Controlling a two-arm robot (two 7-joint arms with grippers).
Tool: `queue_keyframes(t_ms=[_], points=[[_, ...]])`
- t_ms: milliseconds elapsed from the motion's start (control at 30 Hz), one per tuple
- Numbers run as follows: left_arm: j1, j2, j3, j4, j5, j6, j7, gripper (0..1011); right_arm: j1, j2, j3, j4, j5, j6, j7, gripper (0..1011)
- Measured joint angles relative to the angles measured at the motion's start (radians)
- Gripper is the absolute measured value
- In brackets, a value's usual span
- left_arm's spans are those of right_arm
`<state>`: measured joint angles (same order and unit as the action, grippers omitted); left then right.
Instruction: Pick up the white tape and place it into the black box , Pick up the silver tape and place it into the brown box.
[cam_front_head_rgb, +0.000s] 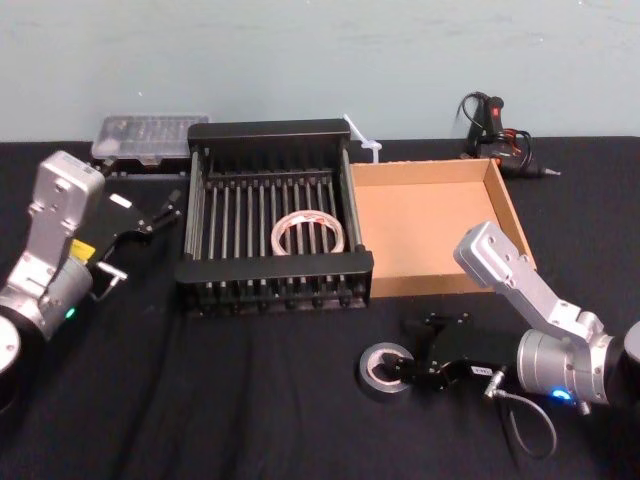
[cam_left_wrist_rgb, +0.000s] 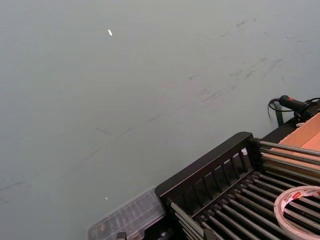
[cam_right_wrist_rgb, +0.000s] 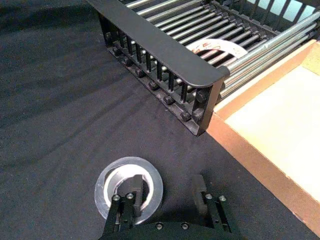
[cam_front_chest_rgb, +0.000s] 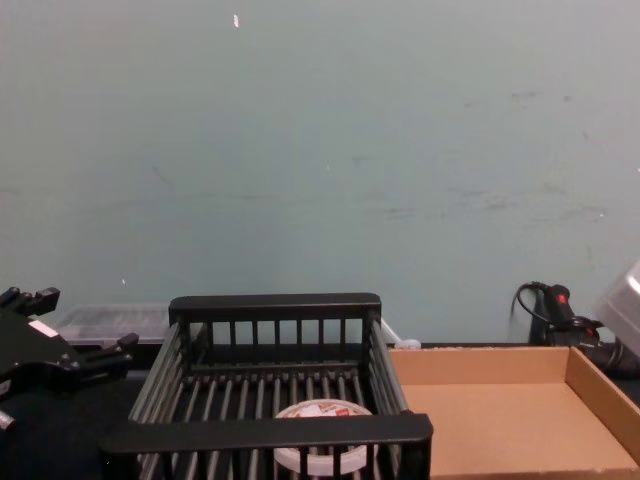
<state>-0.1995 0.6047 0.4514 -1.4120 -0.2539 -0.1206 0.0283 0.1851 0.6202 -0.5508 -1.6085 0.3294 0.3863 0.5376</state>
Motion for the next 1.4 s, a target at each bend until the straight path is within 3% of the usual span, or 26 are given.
queue_keyframes(t_ms=[400, 533, 967, 1233, 1400], points=[[0.0, 0.0, 0.0, 0.0, 0.0, 0.0, 0.0, 1001, 0.0, 0.0, 0.0, 0.0, 0.0, 0.0, 0.0, 243], [0.0, 0.0, 0.0, 0.0, 0.0, 0.0, 0.0, 1001, 0.0, 0.0, 0.0, 0.0, 0.0, 0.0, 0.0, 158], [0.0, 0.0, 0.0, 0.0, 0.0, 0.0, 0.0, 1002, -0.009, 0.009, 0.01, -0.014, 0.008, -0.017, 0.003, 158], [0.0, 0.0, 0.0, 0.0, 0.0, 0.0, 0.0, 1001, -0.023, 0.016, 0.065, -0.045, 0.046, -0.032, -0.026, 158], [0.0, 0.0, 0.0, 0.0, 0.0, 0.0, 0.0, 1002, -0.014, 0.0, 0.1, -0.041, 0.056, -0.037, -0.07, 158]])
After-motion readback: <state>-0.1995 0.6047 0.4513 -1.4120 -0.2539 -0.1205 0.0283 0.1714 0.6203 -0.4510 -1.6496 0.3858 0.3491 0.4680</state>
